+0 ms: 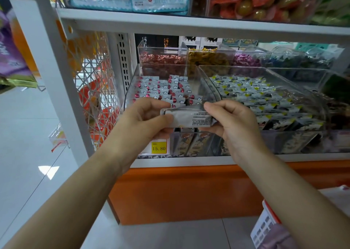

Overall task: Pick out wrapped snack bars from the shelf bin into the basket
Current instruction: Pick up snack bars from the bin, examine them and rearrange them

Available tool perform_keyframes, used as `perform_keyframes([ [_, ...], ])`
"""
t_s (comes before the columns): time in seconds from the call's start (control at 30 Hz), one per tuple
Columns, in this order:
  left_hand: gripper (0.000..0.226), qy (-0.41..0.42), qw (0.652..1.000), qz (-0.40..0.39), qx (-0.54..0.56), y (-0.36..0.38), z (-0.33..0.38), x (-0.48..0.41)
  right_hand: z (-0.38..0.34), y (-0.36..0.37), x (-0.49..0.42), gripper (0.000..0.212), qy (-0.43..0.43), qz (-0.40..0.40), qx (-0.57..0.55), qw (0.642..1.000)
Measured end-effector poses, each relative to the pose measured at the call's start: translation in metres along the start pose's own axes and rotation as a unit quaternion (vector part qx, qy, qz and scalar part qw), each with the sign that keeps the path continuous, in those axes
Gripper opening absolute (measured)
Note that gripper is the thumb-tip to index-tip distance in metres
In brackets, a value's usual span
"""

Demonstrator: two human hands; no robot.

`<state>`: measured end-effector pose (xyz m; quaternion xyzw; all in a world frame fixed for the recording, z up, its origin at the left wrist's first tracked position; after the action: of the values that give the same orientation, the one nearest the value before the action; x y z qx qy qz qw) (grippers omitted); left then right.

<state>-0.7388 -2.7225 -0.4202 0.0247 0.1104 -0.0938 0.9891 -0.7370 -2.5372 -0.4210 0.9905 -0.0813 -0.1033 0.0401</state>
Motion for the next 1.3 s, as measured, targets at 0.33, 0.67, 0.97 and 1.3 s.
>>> perform_keyframes([
  [0.33,0.013,-0.016,0.998,0.051,-0.021,-0.001,-0.001,0.001,-0.006,0.008,0.006,0.021,-0.111,0.006,0.096,0.989],
  [0.67,0.018,-0.051,0.998,0.039,0.024,-0.002,-0.005,0.0,-0.002,0.007,0.004,0.019,-0.08,0.008,0.049,0.996],
  [0.97,0.023,-0.01,0.997,0.059,-0.038,0.004,-0.009,-0.003,0.009,0.015,0.0,0.016,0.032,-0.082,-0.139,0.986],
  [1.3,0.046,0.007,0.982,0.072,-0.174,0.009,0.007,-0.02,-0.005,0.013,-0.019,0.02,0.015,-0.011,0.025,1.0],
])
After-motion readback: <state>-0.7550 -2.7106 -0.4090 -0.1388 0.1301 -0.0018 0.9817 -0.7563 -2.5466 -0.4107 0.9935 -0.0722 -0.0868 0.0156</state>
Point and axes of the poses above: each hand's wrist, its own x-axis away from the middle knuckle, its own y-axis out of the palm, z = x × y, the point moved 4 cm from there along -x, towards the middle knuckle, and after that the axes turned 3 degrees about y, right-handed, at the moved point
